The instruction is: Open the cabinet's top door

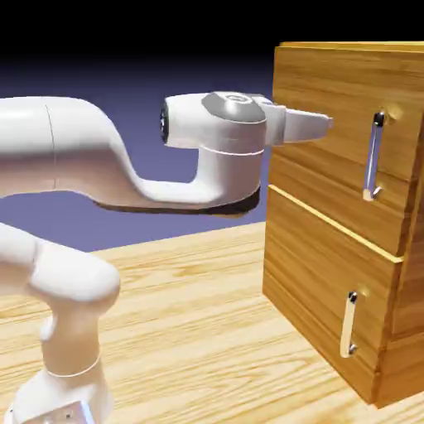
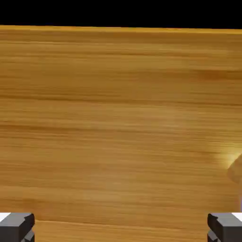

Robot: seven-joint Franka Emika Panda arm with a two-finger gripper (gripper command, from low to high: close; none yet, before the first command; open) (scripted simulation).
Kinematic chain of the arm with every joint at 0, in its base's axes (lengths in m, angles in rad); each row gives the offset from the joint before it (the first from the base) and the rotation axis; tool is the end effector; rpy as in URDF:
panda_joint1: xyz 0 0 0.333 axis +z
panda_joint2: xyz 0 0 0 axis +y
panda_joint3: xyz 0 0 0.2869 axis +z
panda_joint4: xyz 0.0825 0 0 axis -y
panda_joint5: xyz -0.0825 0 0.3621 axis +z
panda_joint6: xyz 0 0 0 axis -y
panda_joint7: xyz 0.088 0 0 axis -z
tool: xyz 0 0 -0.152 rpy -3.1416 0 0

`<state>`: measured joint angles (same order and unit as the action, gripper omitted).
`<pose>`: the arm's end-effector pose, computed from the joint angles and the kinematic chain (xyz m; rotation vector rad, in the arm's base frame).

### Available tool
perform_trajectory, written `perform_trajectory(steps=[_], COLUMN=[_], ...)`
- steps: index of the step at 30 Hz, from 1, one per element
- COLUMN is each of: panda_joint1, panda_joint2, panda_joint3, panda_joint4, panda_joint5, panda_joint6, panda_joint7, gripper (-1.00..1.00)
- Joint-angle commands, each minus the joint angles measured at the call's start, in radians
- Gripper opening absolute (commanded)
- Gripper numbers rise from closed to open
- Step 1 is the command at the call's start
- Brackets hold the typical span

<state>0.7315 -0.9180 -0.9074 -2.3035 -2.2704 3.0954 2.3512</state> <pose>0.4110 -0.0964 0.5880 -1.8239 0.6627 -1.7092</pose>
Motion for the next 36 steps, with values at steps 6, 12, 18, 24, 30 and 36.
perform_trajectory(steps=[6,12,18,24,30,36], panda_joint1=[0.083,0.165,0.317,0.238,0.021,-0.197], panda_joint2=[-0.040,-0.080,-0.045,-0.029,-0.028,-0.054], panda_joint3=[-0.104,-0.209,-0.294,-0.243,-0.094,0.072], panda_joint4=[0.058,0.116,0.220,0.151,-0.017,-0.175], panda_joint5=[-0.261,-0.522,-0.550,-0.521,-0.438,-0.321], panda_joint6=[0.007,0.013,-0.014,-0.072,-0.163,-0.241], panda_joint7=[0.185,0.370,0.385,0.393,0.395,0.376], gripper=[0.00,0.00,0.00,-1.00,-1.00,-1.00])
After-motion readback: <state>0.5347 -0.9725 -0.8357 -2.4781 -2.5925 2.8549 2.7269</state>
